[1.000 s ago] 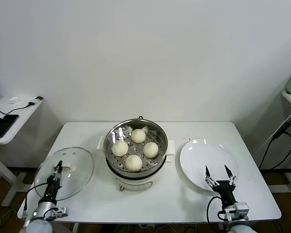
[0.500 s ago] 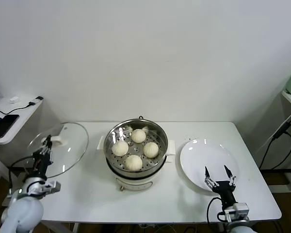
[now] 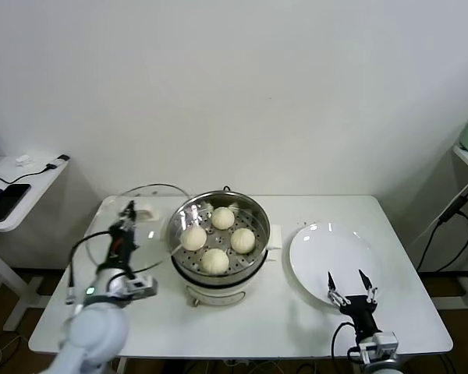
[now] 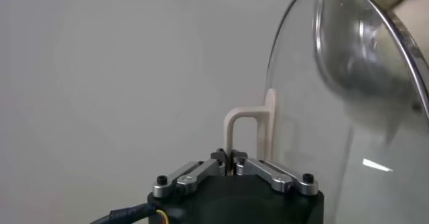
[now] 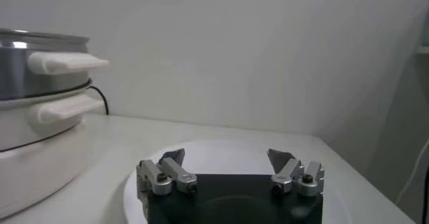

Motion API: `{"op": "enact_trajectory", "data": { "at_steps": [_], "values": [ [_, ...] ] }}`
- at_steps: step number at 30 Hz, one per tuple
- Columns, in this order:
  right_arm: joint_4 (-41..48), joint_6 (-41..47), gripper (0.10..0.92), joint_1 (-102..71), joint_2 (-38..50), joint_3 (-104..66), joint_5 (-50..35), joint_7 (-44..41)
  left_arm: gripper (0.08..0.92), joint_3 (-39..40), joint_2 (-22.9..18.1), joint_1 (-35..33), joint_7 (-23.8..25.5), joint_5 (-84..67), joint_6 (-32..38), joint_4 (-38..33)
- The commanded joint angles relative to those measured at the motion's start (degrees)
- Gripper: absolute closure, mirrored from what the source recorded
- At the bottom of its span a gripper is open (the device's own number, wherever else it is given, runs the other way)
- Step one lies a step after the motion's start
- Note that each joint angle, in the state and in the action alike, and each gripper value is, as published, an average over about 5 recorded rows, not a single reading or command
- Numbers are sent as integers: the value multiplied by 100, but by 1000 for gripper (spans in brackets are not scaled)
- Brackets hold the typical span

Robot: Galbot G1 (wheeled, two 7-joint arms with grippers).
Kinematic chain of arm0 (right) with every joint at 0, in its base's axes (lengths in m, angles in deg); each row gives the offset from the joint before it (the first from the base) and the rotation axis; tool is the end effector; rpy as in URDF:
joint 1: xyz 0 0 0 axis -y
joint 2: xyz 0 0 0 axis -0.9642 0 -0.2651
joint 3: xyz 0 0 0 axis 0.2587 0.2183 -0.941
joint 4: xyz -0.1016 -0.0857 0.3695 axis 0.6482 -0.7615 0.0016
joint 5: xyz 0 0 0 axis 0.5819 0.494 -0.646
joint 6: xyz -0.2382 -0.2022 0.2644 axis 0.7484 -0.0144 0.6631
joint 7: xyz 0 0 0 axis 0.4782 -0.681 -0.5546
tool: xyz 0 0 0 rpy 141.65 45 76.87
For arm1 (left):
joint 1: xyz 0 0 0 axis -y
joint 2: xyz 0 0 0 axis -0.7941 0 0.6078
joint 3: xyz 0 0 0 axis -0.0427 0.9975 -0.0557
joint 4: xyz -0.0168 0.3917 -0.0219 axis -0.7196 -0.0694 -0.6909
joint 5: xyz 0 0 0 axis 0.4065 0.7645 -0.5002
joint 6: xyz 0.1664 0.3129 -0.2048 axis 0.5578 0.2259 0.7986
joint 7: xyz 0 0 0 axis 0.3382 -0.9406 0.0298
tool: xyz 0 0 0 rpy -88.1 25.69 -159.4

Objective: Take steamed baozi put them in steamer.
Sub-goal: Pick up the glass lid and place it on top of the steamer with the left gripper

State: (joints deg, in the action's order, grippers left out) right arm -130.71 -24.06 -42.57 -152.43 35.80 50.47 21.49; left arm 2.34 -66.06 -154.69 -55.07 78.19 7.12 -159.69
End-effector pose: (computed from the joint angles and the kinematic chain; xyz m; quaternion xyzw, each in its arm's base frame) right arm 0.2199 -0.1015 -0.4508 0.0053 -0.9955 0.0475 0.0823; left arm 0.2979 0.0275 -0.2644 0.0443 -0.7445 -0.6655 0.0297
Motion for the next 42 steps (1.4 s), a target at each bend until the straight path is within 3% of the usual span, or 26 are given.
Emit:
{"op": "enact_trajectory", "data": {
  "at_steps": [1, 8, 12, 22, 42],
  "values": [
    [36, -104, 203, -19, -43, -12, 26, -3, 866, 2177, -1210, 970, 992, 1719, -1243, -204],
    [119, -198, 203, 9, -99, -29, 7, 25, 866, 2632, -1892, 1108, 813, 2136, -1259, 467],
    [158, -290, 203, -10, -118, -57, -5, 38, 866, 2710, -2089, 1133, 634, 2255, -1232, 860],
    [193, -387, 203, -9, -107, -143, -18, 88, 866, 2672, -2180, 1191, 340, 2330, -1157, 1334],
    [248, -497, 203, -6, -185, -125, 43, 86, 866, 2243, -1945, 1202, 115, 2302, -1015, 1720]
  ]
}}
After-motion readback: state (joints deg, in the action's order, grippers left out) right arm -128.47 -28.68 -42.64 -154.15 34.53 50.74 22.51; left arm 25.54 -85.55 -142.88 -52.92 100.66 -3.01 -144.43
